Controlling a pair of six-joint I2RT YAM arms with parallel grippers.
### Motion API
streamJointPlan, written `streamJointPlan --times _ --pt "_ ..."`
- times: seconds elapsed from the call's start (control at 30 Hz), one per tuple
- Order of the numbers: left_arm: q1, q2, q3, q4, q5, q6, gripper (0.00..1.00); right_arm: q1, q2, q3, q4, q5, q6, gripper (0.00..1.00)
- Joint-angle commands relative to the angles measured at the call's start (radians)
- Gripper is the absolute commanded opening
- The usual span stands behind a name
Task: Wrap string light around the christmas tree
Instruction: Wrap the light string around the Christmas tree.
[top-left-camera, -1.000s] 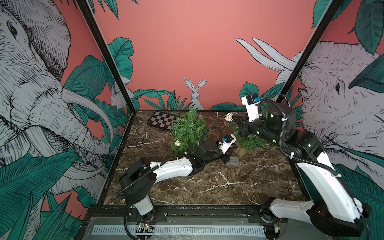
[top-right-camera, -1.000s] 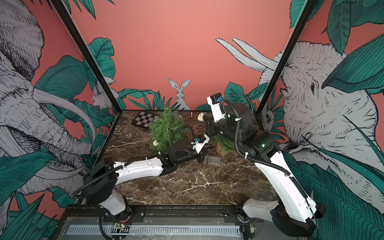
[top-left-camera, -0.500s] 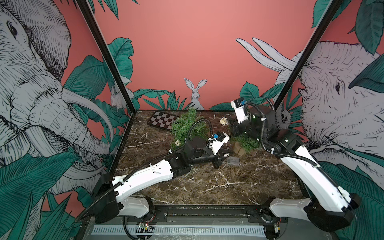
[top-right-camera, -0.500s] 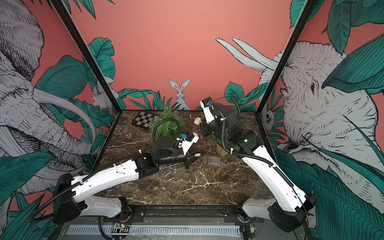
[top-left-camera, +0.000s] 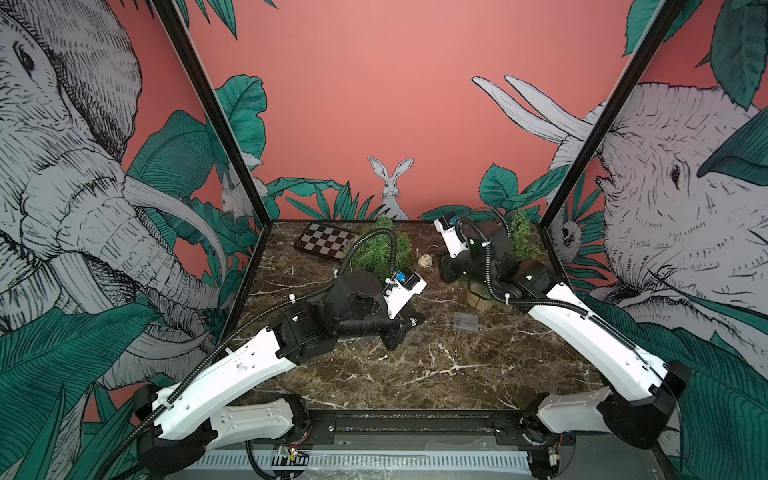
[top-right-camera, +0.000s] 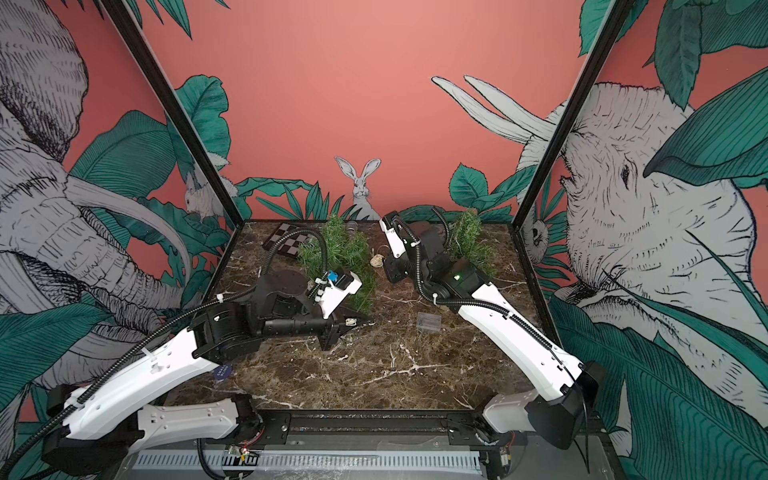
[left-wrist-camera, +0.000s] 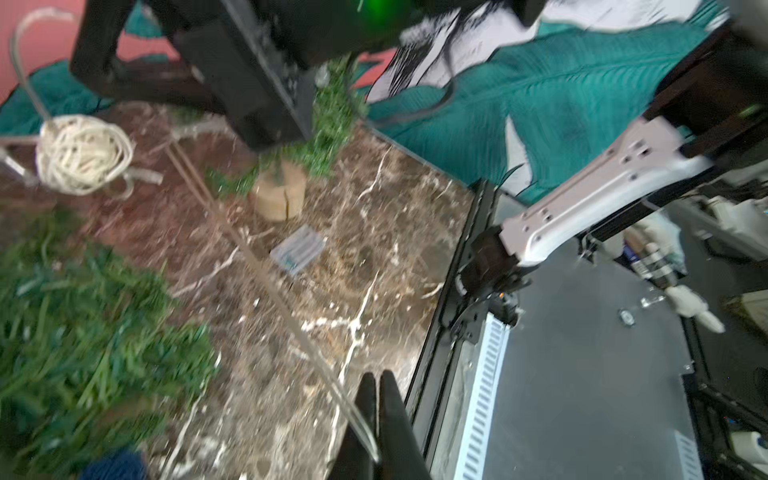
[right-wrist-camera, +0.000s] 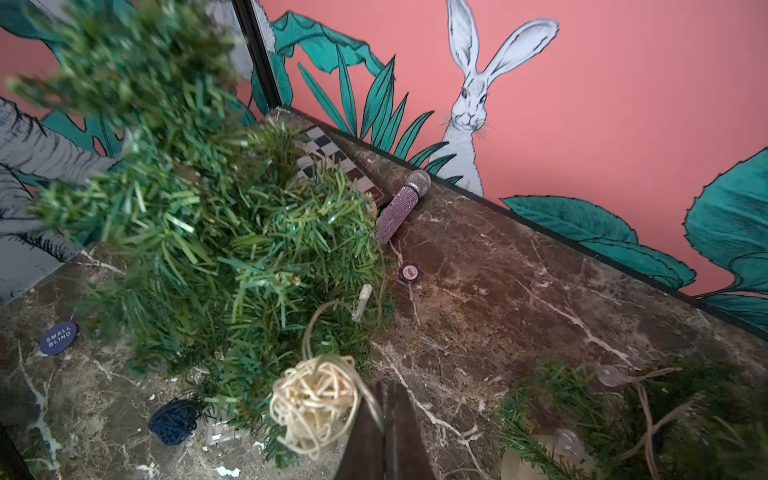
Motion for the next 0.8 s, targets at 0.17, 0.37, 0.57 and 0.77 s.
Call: streamJointPlan --times 0.17,0.37,0.57,0.77 --pt "0.015 -0.089 -0.028 -0.225 0.020 -0.015 0.02 -0.039 0.031 -0.058 0.096 -0.052 0.065 0.00" --pt "0.017 -0.152 0.039 -0.386 0.011 -0.041 0.02 -0.052 0.030 -0.085 0.128 -0.213 0.139 0.07" --pt "0.045 -0.183 0.144 -0.570 -0.087 -0.026 0.02 -0.053 0.047 -0.099 0.164 -0.261 0.167 0.40" --pt "0.108 -0.142 0.240 -0.744 -0.228 0.012 0.02 -0.058 0.087 -0.047 0.177 -0.276 0.171 0.47"
